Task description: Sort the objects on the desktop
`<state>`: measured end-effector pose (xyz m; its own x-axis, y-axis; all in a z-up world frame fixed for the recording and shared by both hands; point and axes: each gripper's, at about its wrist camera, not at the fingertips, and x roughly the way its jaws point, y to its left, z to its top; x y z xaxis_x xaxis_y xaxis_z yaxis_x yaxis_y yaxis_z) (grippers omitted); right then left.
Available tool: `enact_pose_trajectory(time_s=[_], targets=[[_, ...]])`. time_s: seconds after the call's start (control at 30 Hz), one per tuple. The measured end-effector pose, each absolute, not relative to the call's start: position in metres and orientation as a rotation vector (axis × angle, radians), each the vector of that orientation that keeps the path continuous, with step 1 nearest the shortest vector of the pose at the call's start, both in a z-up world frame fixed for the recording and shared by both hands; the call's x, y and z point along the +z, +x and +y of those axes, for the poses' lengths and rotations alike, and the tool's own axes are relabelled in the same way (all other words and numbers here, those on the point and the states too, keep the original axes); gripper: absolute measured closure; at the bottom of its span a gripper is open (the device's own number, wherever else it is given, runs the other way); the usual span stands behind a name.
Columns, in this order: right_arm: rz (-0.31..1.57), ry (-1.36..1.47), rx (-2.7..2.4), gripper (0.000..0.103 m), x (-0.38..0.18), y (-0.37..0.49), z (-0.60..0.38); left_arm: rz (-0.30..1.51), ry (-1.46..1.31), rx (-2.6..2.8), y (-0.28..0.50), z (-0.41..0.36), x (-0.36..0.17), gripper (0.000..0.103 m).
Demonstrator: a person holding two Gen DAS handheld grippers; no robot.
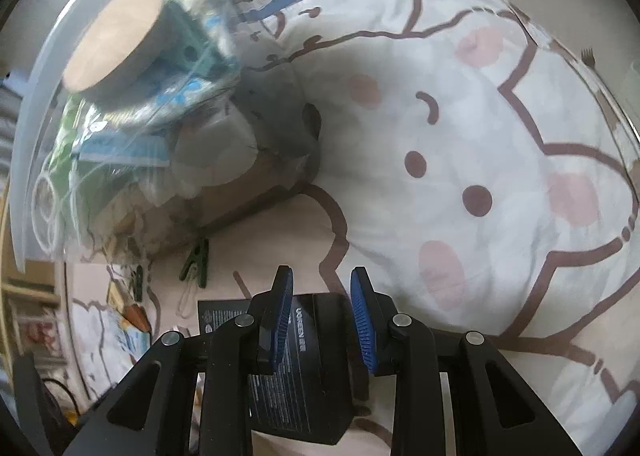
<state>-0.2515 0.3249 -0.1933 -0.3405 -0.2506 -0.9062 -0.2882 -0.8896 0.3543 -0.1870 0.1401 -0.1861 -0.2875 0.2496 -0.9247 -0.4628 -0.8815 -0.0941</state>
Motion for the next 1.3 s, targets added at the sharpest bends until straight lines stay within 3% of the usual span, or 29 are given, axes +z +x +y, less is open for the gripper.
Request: enact_pose_trajectory(time_s=[0.37,0.73,1.1,1.3], targets=[[0.404,-1.975,2.479,0.073,-0.189,-0.245,0.305,0.157,-1.555,2.303,-0.207,0.118,-0.176,0.043],[0.219,-2.115,2.406,0.073,-0.200,-0.228,0.302,0.153,-1.682,2.289,-0.211,0.111,-0.195,0.043],[0.240,-2.125,2.376,0.073,-0.204,-0.226,0.311,0.159,-1.653,2.241,-0.203,0.124,-0.191,0.046],[0.247,-2.122,2.365,0.073,-0.204,-0.225,0.317,0.078,-1.656,2.228,-0.207,0.123,-0.189,0.046]])
